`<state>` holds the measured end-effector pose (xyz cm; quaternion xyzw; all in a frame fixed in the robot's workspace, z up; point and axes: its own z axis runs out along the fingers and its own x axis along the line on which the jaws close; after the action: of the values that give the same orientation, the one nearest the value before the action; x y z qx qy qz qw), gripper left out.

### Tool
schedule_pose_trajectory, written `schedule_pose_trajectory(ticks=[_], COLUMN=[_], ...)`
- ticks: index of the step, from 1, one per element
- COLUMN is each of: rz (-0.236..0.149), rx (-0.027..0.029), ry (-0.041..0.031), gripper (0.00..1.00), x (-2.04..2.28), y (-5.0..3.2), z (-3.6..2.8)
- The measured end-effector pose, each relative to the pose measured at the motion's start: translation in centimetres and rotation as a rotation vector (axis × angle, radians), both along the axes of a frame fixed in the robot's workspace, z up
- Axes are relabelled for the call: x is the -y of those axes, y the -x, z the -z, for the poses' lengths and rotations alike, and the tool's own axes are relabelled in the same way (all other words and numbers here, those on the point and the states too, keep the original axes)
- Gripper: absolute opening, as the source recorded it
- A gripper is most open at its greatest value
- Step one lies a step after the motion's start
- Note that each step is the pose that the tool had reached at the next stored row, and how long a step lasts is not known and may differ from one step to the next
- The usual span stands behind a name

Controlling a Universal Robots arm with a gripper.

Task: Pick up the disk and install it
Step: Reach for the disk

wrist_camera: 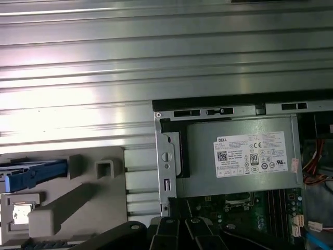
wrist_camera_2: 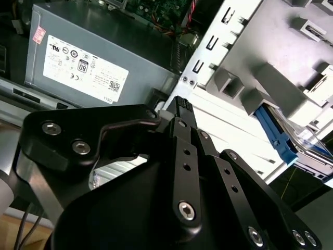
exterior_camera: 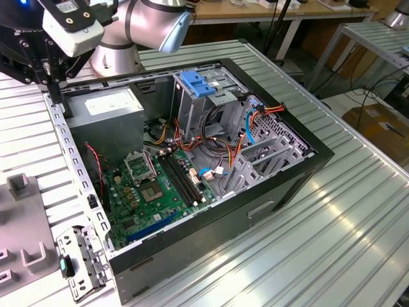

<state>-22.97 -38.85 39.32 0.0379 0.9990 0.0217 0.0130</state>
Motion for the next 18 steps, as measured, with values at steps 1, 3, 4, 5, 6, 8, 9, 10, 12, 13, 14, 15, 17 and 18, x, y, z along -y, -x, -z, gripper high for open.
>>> schedule_pose_trajectory(ticks=[1,3,4,5,6,8,9,10,12,13,14,15,17,18], rz=[0.0,0.0,0.0,0.0,0.0,0.0,0.0,0.0,0.0,0.0,0.0,0.0,0.0,0.0], rx=[-0.0001,0.0,0.0001,0.0002,0.0001,0.0001,0.0001,0.0,0.0001,0.0001,0.0001,0.0001,0.0,0.0], ry=[0.0001,0.0,-0.0001,-0.0002,-0.0002,-0.0002,-0.0001,-0.0001,-0.0001,-0.0001,-0.0001,-0.0001,-0.0001,0.0], gripper=[0.11,0.11,0.11,0.11,0.11,0.11,0.11,0.11,0.11,0.11,0.11,0.11,0.11,0.11], x=[-0.1,-0.24,-0.31,-0.36,-0.44,-0.55,-0.61,-0.68,-0.83,-0.89,-0.92,-0.97,-1.04,-1.08], y=[0.25,0.77,1.09,1.32,1.7,2.31,2.62,2.95,3.83,4.29,4.62,5.04,5.65,6.03], z=[0.0,0.01,0.02,0.02,0.02,0.03,0.02,0.02,0.03,0.04,0.04,0.05,0.05,0.05])
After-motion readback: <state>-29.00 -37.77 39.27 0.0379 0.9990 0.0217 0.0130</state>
